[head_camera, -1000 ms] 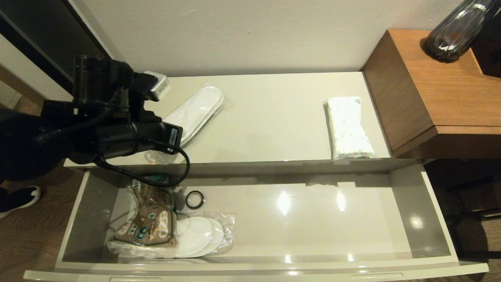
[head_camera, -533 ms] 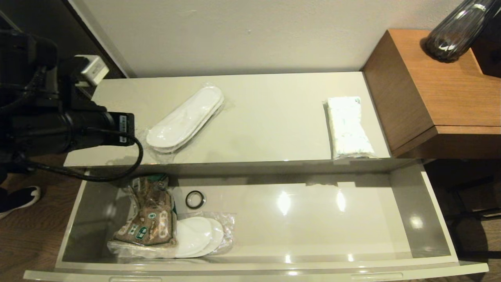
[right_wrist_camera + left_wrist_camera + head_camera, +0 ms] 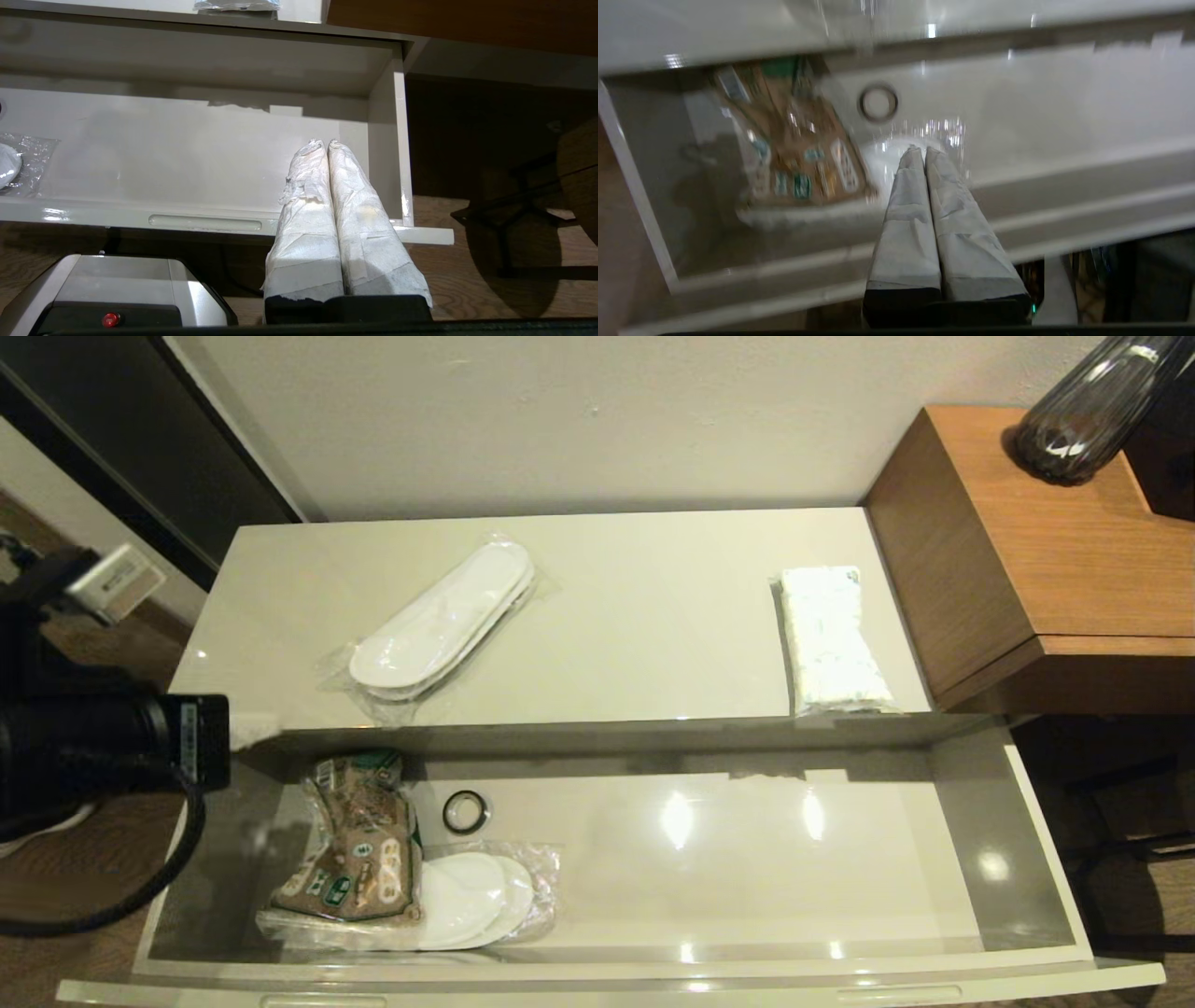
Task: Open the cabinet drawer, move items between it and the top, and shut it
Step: Close the drawer
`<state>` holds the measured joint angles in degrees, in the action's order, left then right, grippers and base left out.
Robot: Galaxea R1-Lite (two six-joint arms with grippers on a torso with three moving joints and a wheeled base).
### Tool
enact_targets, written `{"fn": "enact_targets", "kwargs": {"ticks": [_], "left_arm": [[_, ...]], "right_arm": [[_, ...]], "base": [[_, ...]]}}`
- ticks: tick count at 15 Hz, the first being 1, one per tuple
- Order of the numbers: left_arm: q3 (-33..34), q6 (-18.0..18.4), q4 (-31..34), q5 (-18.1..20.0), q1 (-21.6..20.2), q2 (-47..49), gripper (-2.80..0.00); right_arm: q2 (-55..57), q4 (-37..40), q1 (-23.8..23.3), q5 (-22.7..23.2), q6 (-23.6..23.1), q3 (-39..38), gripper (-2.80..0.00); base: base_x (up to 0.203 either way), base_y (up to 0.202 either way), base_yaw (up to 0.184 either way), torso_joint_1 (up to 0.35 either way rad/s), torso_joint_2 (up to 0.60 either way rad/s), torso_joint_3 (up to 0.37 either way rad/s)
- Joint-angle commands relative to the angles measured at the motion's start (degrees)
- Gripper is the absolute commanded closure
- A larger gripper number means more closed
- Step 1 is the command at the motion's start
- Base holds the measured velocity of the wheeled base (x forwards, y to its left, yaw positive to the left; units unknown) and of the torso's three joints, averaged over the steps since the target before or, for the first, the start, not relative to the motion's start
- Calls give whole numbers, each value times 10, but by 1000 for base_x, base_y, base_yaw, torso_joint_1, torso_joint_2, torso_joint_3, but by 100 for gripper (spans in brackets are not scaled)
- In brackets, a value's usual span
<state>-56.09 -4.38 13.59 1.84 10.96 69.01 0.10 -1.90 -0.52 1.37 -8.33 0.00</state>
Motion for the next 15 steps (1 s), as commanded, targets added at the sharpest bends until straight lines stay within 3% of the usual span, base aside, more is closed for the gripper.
{"fn": "enact_targets", "kwargs": {"ticks": [1, 4, 6, 9, 11, 15], "left_arm": [[70, 2, 0, 8, 2, -35, 0], [156, 40, 0, 26, 28, -49, 0], [210, 49, 1, 26, 68, -53, 0], [262, 29, -2, 27, 91, -33, 0], [289, -9, -16, 24, 91, -5, 0], [375, -28, -128, 22, 91, 40, 0]], "right_arm": [[1, 0, 0, 0, 0, -1, 0], [1, 0, 0, 0, 0, -1, 0], [1, -1, 0, 0, 0, -1, 0], [1, 0, 0, 0, 0, -1, 0], [1, 0, 0, 0, 0, -1, 0], [1, 0, -1, 0, 0, -1, 0]], "base": [[0, 0, 0, 0, 0, 0], [0, 0, 0, 0, 0, 0], [0, 0, 0, 0, 0, 0], [0, 0, 0, 0, 0, 0], [0, 0, 0, 0, 0, 0], [0, 0, 0, 0, 0, 0]]}}
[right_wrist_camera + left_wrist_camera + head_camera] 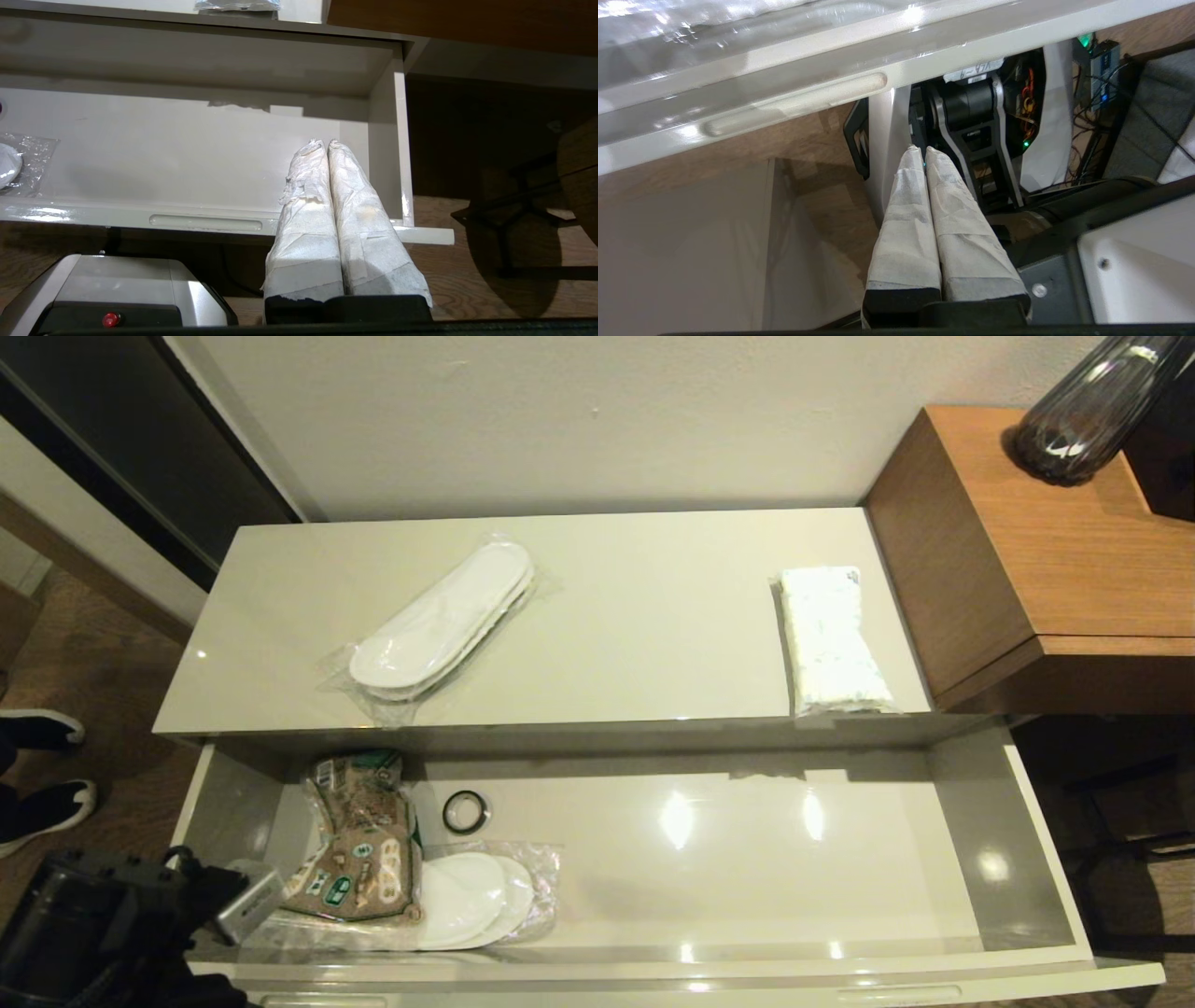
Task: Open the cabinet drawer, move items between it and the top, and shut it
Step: Close the drawer
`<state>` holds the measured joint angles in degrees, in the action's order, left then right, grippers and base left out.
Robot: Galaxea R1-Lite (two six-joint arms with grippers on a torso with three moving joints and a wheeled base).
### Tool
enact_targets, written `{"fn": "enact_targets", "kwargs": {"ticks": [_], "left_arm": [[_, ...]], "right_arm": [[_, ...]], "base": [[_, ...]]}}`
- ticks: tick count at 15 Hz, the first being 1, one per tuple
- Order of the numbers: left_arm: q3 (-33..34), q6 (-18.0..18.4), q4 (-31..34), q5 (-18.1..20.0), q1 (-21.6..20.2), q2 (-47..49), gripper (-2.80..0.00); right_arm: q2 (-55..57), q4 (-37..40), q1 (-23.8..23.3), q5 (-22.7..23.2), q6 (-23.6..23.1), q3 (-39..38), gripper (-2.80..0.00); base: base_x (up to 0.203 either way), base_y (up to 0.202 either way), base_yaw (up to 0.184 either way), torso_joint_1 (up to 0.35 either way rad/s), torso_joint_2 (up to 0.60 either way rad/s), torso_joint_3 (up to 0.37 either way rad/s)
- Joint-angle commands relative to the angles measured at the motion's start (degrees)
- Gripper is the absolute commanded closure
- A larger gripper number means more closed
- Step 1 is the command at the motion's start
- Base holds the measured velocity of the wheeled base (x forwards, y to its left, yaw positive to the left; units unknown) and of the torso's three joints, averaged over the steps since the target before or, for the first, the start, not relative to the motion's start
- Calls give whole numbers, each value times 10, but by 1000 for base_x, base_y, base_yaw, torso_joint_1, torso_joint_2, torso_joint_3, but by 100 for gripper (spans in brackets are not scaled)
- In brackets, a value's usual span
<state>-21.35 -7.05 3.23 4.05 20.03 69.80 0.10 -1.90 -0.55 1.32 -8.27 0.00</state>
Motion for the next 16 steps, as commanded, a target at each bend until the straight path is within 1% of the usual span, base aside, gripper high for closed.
{"fn": "enact_targets", "kwargs": {"ticks": [1, 4, 5, 7, 9, 13, 16], "left_arm": [[40, -1, -40, 2, 0, 49, 0], [62, -5, -59, 4, 0, 106, 0], [70, -6, -83, 4, 0, 132, 0], [94, -10, -160, 5, 0, 192, 0], [106, -24, -223, 5, 0, 248, 0], [114, -31, -317, 5, 0, 324, 0], [123, -31, -325, 4, 0, 330, 0]], "right_arm": [[1, 0, 0, 1, -1, -1, 0], [1, 0, -1, 1, -1, -1, 0], [1, -1, 0, 1, -1, -1, 0], [1, 0, 0, 0, -1, -1, 0], [1, 0, 0, 0, -1, -1, 0], [1, -1, 0, 1, -1, -1, 0], [1, 0, 0, 1, -1, -1, 0]], "base": [[0, 0, 0, 0, 0, 0], [0, 0, 0, 0, 0, 0], [0, 0, 0, 0, 0, 0], [0, 0, 0, 0, 0, 0], [0, 0, 0, 0, 0, 0], [0, 0, 0, 0, 0, 0], [0, 0, 0, 0, 0, 0]]}}
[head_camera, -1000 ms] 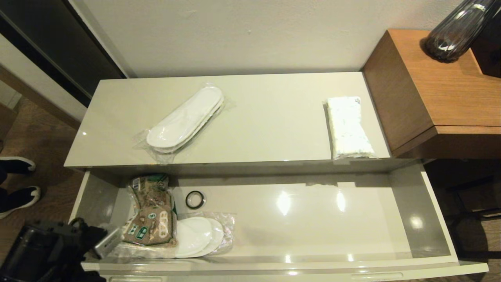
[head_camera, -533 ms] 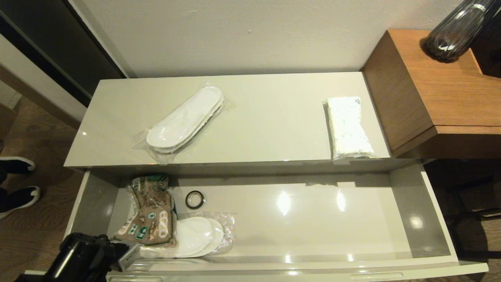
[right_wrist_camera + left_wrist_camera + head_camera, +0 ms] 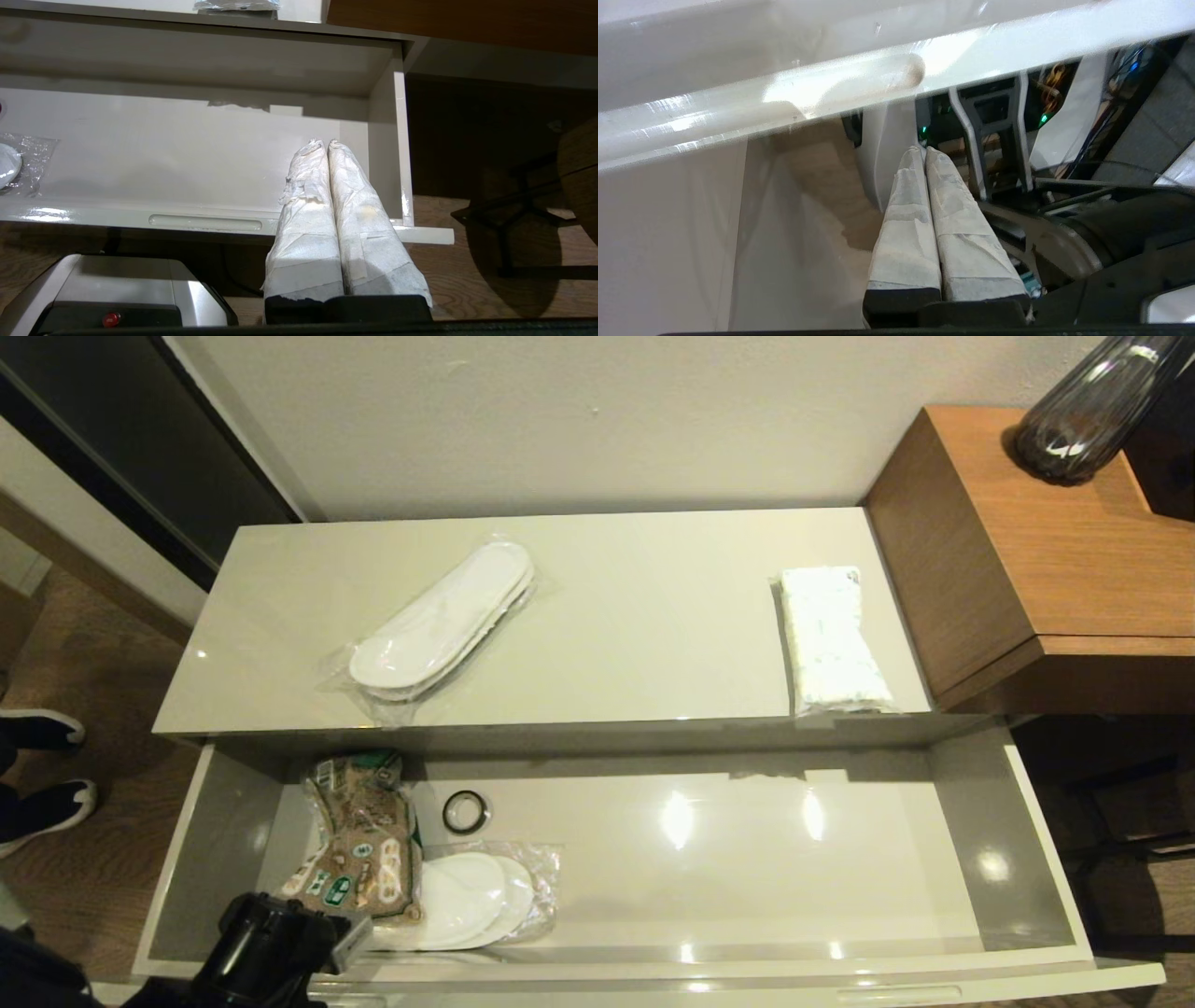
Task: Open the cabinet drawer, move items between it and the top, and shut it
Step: Close the drawer
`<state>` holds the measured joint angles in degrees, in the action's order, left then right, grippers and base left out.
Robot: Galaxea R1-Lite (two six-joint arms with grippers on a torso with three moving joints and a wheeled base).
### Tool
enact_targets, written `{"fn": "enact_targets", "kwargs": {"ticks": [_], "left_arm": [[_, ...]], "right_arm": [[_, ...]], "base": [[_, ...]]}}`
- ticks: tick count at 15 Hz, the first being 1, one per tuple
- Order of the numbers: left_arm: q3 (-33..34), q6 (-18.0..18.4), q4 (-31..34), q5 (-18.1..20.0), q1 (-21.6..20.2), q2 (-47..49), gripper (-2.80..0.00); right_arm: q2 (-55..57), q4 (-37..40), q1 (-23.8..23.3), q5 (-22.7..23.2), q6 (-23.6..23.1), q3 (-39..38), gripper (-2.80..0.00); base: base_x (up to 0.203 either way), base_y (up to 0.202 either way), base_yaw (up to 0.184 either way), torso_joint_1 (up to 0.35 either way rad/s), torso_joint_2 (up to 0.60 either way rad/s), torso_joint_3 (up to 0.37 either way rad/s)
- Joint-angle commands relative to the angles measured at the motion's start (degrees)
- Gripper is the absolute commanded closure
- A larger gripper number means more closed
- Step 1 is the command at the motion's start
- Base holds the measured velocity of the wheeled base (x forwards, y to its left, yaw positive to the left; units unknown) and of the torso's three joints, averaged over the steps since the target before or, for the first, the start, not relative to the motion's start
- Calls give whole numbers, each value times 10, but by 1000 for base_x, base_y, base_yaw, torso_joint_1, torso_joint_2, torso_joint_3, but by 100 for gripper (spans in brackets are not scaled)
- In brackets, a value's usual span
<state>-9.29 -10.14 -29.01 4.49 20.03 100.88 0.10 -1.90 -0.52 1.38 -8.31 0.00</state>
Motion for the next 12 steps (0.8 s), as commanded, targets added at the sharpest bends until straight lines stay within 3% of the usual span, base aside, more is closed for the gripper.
{"fn": "enact_targets", "kwargs": {"ticks": [1, 6, 12], "left_arm": [[1, -1, -3, -1, 0, 20, 0], [5, -1, -62, -4, 0, 51, 0], [16, 0, -255, -47, 0, 139, 0]], "right_arm": [[1, 0, 0, 0, 0, -1, 0], [1, 0, 0, 0, 0, -1, 0], [1, -1, 0, 0, 0, -1, 0]], "base": [[0, 0, 0, 0, 0, 0], [0, 0, 0, 0, 0, 0], [0, 0, 0, 0, 0, 0]]}}
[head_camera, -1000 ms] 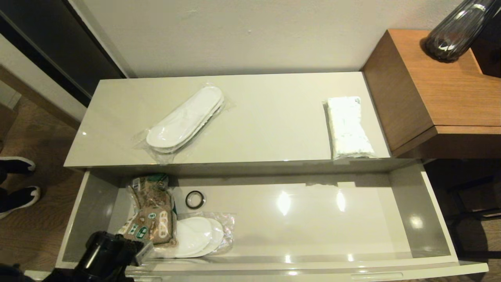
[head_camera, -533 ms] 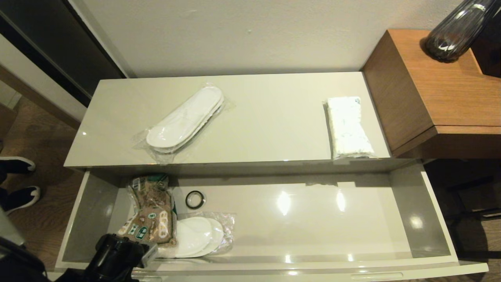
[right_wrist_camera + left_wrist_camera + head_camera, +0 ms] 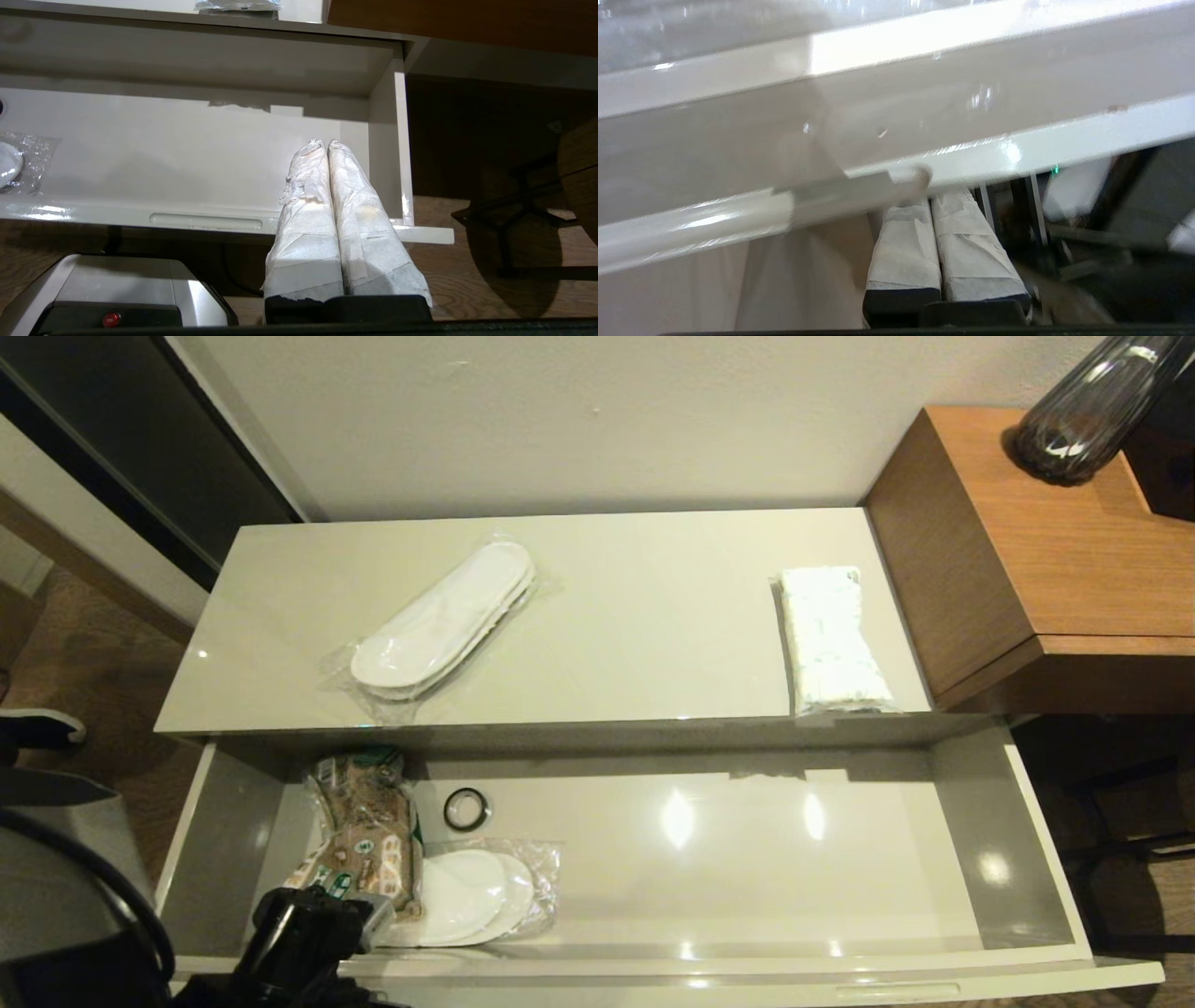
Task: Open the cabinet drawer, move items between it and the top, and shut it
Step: Close the drawer
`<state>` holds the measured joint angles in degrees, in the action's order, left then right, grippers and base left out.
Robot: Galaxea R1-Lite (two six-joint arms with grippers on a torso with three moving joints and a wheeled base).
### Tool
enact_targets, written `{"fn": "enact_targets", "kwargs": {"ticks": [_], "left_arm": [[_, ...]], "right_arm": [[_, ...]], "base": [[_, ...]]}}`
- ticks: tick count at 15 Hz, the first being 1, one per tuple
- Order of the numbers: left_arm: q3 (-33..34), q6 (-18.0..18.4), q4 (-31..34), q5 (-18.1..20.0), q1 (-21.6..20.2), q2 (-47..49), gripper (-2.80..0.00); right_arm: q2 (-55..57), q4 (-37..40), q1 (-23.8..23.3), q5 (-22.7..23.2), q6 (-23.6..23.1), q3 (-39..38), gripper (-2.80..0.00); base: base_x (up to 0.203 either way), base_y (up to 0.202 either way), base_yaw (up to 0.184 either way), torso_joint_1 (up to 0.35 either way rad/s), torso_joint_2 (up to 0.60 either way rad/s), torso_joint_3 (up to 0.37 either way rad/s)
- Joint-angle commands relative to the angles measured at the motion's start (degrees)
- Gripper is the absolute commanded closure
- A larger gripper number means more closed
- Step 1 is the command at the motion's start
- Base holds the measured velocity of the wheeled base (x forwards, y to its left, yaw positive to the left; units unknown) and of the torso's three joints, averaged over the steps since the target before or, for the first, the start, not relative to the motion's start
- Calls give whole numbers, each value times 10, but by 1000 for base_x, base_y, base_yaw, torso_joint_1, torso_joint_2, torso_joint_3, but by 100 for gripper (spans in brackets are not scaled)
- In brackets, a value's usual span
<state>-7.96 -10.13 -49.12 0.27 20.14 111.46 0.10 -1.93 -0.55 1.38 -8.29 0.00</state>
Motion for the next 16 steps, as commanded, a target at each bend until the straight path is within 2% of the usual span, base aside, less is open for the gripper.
{"fn": "enact_targets", "kwargs": {"ticks": [1, 3, 8, 12, 16], "left_arm": [[7, 3, -87, -12, -1, 38, 0], [3, 9, -120, -45, -2, 31, 0], [-39, 13, -117, -79, -3, -11, 0], [-89, 14, -123, -85, -7, 40, 0], [-170, 45, -129, -86, -46, 78, 0]], "right_arm": [[1, 0, 0, 0, -1, -1, 0], [1, 0, 0, -1, -1, -1, 0], [1, 0, 0, 0, -1, -1, 0], [1, 0, 0, 0, -1, -1, 0], [1, 0, 0, 0, -1, -1, 0]], "base": [[0, 0, 0, 0, 0, 0], [0, 0, 0, 0, 0, 0], [0, 0, 0, 0, 0, 0], [0, 0, 0, 0, 0, 0], [0, 0, 0, 0, 0, 0]]}}
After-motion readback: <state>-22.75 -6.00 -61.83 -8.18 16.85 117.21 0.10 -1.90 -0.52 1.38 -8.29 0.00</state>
